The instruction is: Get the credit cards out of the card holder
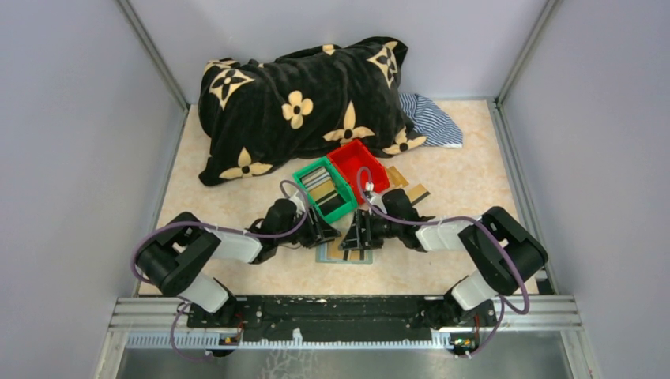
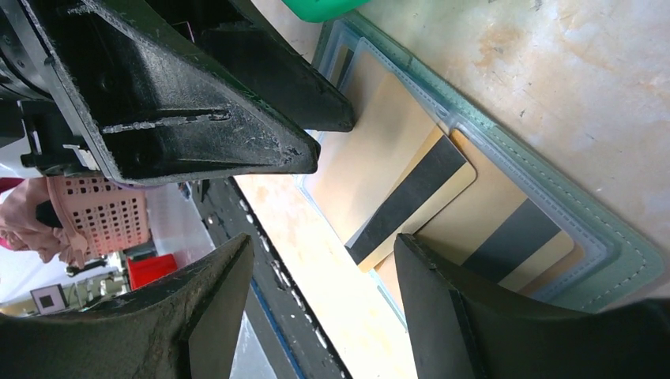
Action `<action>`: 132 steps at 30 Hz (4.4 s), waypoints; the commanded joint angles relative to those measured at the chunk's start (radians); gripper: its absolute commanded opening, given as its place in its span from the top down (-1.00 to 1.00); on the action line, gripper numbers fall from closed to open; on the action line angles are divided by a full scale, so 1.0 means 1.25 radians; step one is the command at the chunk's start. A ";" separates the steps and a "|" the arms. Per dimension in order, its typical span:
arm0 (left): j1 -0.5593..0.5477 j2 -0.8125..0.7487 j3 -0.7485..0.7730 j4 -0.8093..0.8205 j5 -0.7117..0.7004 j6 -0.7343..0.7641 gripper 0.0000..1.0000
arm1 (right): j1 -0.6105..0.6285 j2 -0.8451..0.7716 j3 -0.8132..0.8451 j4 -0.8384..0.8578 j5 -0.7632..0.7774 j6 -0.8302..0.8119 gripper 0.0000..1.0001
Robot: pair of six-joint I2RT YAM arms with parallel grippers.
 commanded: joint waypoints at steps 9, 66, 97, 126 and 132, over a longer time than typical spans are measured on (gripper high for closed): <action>-0.008 0.031 -0.042 -0.127 -0.005 0.020 0.01 | 0.021 -0.008 0.003 -0.025 0.030 0.018 -0.33; -0.008 0.080 -0.045 -0.035 0.054 0.014 0.03 | 0.055 -0.172 -0.038 -0.098 0.212 0.025 -0.16; -0.008 0.047 -0.034 -0.100 0.039 0.039 0.06 | 0.040 -0.152 -0.122 0.210 0.259 0.078 -0.02; -0.008 -0.012 -0.012 -0.175 0.014 0.064 0.05 | -0.060 -0.325 -0.126 0.023 0.264 -0.011 1.00; -0.008 -0.048 0.015 -0.181 0.013 0.102 -0.07 | -0.072 -0.421 -0.066 -0.173 0.246 -0.090 1.00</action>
